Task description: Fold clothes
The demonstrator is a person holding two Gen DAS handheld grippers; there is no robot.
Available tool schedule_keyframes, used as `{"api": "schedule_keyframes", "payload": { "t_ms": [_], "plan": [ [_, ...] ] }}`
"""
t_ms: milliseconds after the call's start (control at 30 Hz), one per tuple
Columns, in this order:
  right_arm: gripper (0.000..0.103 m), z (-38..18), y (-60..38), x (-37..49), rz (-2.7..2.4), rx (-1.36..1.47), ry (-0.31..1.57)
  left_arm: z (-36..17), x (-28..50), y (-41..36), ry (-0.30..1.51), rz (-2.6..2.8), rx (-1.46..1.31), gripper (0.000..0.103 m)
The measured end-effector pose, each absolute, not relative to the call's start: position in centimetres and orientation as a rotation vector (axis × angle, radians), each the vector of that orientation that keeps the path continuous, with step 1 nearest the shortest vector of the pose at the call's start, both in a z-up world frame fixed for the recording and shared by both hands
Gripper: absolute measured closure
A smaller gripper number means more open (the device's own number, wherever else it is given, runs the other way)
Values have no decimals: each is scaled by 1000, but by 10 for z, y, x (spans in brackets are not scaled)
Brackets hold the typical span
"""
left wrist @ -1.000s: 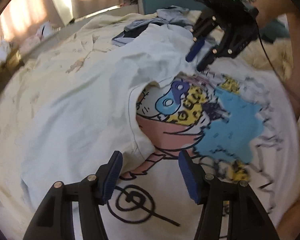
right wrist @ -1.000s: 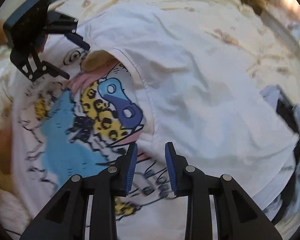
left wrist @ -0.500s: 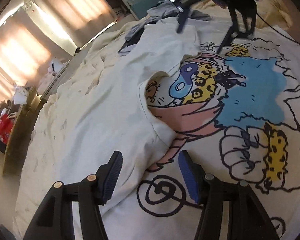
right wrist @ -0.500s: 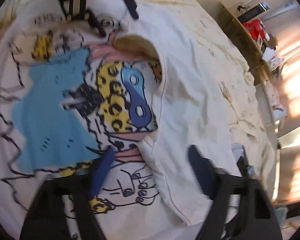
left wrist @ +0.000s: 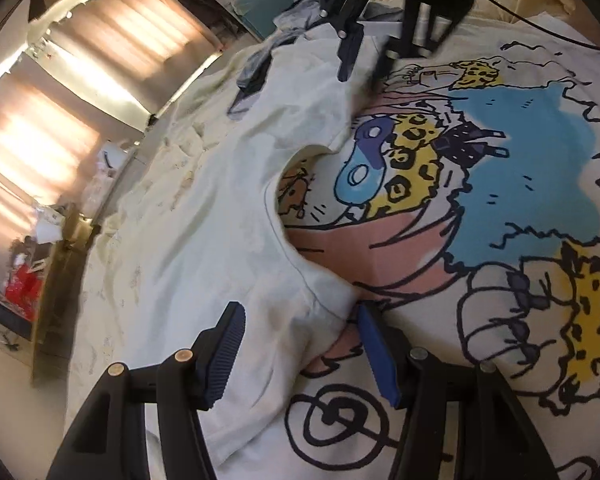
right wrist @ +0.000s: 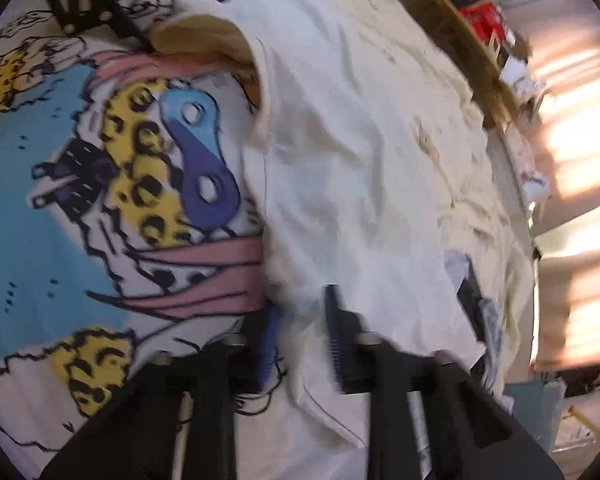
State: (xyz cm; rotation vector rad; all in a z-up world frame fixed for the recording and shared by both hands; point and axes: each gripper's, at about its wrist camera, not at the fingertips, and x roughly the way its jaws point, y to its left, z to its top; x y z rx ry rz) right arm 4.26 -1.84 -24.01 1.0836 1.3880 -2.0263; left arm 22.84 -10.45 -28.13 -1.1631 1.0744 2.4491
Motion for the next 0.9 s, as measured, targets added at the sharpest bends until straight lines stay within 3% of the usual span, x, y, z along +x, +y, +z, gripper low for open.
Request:
{"api": "schedule_keyframes", "payload": {
  "t_ms": [167,467,900],
  "plan": [
    [99,-226,-20,58,-1926,1004,1427,-268,235,-110,1163,2419,-1135,98],
    [99,-186,-12,71,-1801,980,1354,-228,257,-119,1107,2318,-1079,98],
    [99,-184,-27,156,-1429,1041,1167,-226,336,-80,800,1987,-1189,99]
  ]
}}
